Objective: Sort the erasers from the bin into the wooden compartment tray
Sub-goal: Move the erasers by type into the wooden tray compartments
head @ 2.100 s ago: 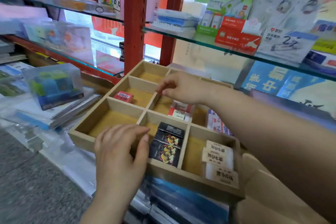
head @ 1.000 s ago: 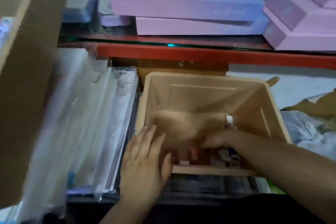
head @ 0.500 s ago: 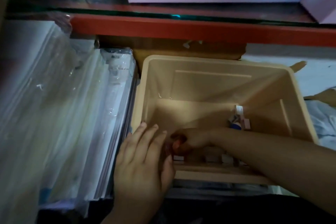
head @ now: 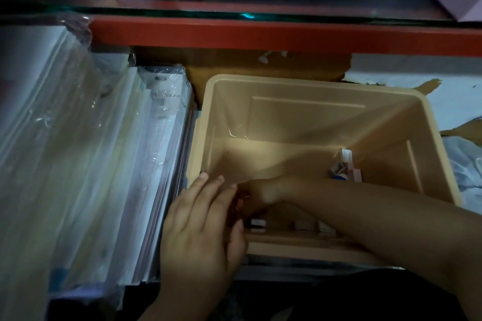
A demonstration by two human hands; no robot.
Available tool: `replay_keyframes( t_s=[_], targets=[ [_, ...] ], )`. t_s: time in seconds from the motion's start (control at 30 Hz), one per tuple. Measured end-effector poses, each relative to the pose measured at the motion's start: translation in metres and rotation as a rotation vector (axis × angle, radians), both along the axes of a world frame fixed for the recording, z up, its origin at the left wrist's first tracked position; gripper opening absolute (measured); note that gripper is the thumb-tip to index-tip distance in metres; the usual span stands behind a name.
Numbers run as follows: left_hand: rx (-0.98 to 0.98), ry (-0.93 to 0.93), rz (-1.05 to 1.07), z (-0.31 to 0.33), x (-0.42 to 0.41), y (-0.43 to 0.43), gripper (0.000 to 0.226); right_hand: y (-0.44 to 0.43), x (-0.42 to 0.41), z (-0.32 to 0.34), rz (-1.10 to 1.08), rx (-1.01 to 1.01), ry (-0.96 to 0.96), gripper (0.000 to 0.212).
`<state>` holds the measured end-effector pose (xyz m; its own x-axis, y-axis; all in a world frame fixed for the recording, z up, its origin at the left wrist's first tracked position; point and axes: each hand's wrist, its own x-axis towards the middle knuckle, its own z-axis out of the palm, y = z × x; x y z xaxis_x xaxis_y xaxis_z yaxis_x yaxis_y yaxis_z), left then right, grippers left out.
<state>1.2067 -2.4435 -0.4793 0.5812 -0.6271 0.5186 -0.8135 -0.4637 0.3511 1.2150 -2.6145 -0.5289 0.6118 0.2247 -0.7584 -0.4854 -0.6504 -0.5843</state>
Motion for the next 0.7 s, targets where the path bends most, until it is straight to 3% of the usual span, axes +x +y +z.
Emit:
replay_keyframes(
  t_s=[0.43, 0.7],
  targets=[
    [0.017, 0.016, 0.01, 0.002, -0.001, 0.001, 0.036, -0.004, -0.001, -0.006, 0.129, -0.111, -0.033, 0.038],
    [0.01, 0.016, 0.011, 0.003, -0.001, 0.0, 0.031, -0.011, -0.009, 0.001, 0.152, -0.069, 0.084, 0.03]
  ],
)
